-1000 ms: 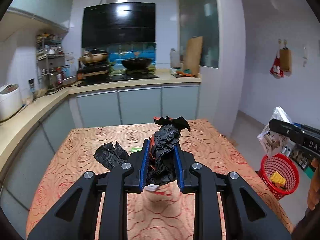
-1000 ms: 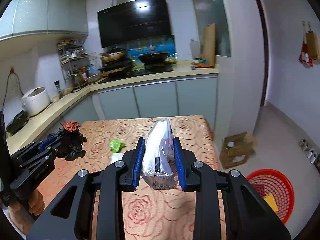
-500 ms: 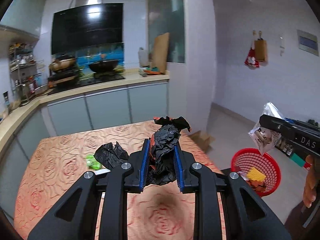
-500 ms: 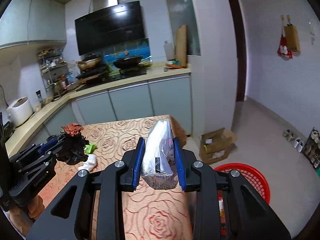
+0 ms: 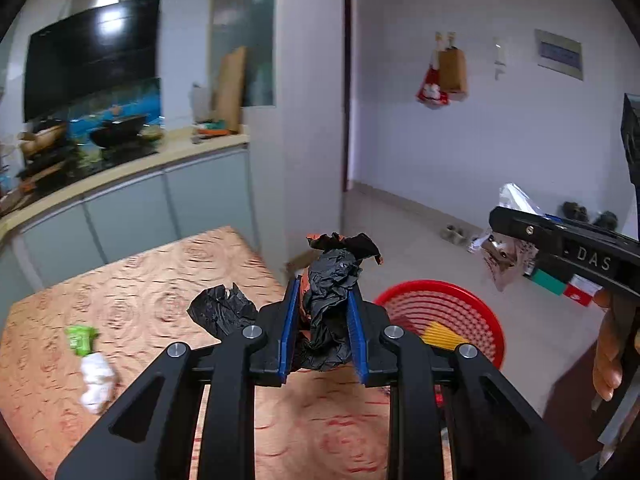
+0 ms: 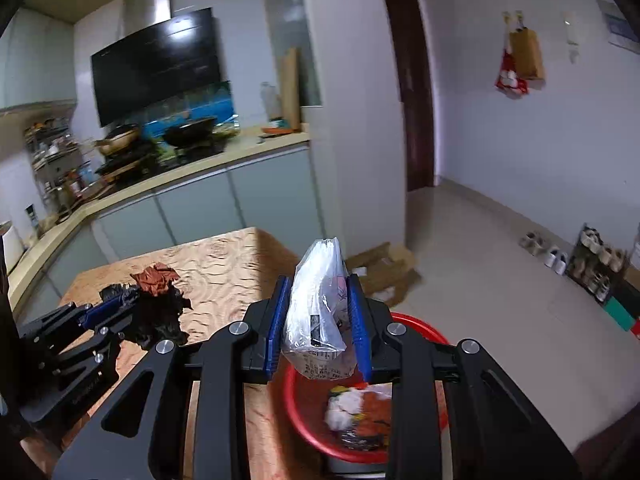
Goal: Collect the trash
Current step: 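Lift the black cloth and plastic bag and carry both over the red wastebasket, then open both grippers to drop the cloth and bag into the wastebasket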
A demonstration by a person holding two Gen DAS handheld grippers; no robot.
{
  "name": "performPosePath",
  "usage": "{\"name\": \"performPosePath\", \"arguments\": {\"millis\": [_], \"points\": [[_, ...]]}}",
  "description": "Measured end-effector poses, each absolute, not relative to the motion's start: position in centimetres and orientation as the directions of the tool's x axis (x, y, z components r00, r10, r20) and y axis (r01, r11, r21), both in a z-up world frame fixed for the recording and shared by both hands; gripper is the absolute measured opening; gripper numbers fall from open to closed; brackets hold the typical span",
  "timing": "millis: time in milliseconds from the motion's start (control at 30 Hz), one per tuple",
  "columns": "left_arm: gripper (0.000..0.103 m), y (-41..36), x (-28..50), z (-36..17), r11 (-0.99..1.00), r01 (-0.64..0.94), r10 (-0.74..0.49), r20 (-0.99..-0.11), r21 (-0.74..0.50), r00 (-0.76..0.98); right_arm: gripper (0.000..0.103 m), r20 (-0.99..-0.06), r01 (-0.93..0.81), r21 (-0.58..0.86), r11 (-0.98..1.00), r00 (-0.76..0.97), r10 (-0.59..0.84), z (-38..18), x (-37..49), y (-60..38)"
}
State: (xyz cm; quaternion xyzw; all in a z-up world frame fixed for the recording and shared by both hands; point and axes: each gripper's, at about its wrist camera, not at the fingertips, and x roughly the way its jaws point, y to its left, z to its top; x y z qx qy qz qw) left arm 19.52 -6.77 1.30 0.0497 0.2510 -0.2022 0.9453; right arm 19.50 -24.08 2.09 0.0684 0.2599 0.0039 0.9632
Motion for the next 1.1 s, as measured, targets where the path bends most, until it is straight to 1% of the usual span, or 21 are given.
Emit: {"name": "performPosePath", "arguments": {"millis": [167, 333, 467, 733, 833, 867, 933, 1000, 1067, 1100], "points": [[0.022, -10.2, 20.5, -0.5, 0.877, 0.479, -0.422, -0.538, -0.038, 0.730, 0.029, -0.534, 0.079, 0.134, 0.988, 0.845, 0.005, 0.6, 19.5, -26.3], [0.022, -12.4, 22.2, -3.1, 0.848, 0.523, -0.466, -0.598, -0.090, 0.652, 0.029, -0.589, 0.094, 0.150, 0.984, 0.808, 0.013, -1.3, 20.5, -27.8], [0.022, -13.7, 23.0, -4.7, 0.833, 0.546, -0.474, -0.633, -0.096, 0.612, 0.029, -0.652, 0.095, 0.147, 0.985, 0.758, 0.025, -3.4, 22.1, -28.4], [0.022, -15.9, 24.2, -7.3, 0.817, 0.569, -0.470, -0.683, -0.097, 0.559, 0.029, -0.699, 0.100, 0.146, 0.984, 0.714, 0.031, -5.5, 24.1, -28.8], [0.022, -16.3, 24.2, -7.7, 0.815, 0.572, -0.467, -0.689, -0.093, 0.554, 0.029, -0.713, 0.107, 0.169, 0.980, 0.700, 0.047, -6.1, 24.6, -29.4], [0.023, -16.4, 24.2, -7.8, 0.815, 0.572, -0.467, -0.691, -0.093, 0.552, 0.031, -0.715, 0.108, 0.178, 0.978, 0.697, 0.053, -6.2, 24.7, -29.5], [0.026, -16.5, 24.3, -7.9, 0.813, 0.575, -0.467, -0.693, -0.093, 0.549, 0.031, -0.720, 0.101, 0.189, 0.977, 0.691, 0.068, -6.3, 24.9, -29.7], [0.032, -16.5, 24.2, -7.9, 0.812, 0.577, -0.466, -0.690, -0.087, 0.553, 0.034, -0.721, 0.092, 0.197, 0.976, 0.688, 0.081, -6.4, 24.9, -29.7], [0.040, -16.5, 24.1, -7.7, 0.811, 0.579, -0.469, -0.684, -0.083, 0.558, 0.040, -0.719, 0.088, 0.214, 0.973, 0.689, 0.096, -6.3, 24.9, -29.7], [0.042, -16.5, 24.0, -7.7, 0.810, 0.581, -0.471, -0.682, -0.082, 0.560, 0.043, -0.716, 0.087, 0.227, 0.970, 0.690, 0.106, -6.3, 24.8, -29.7]]}}
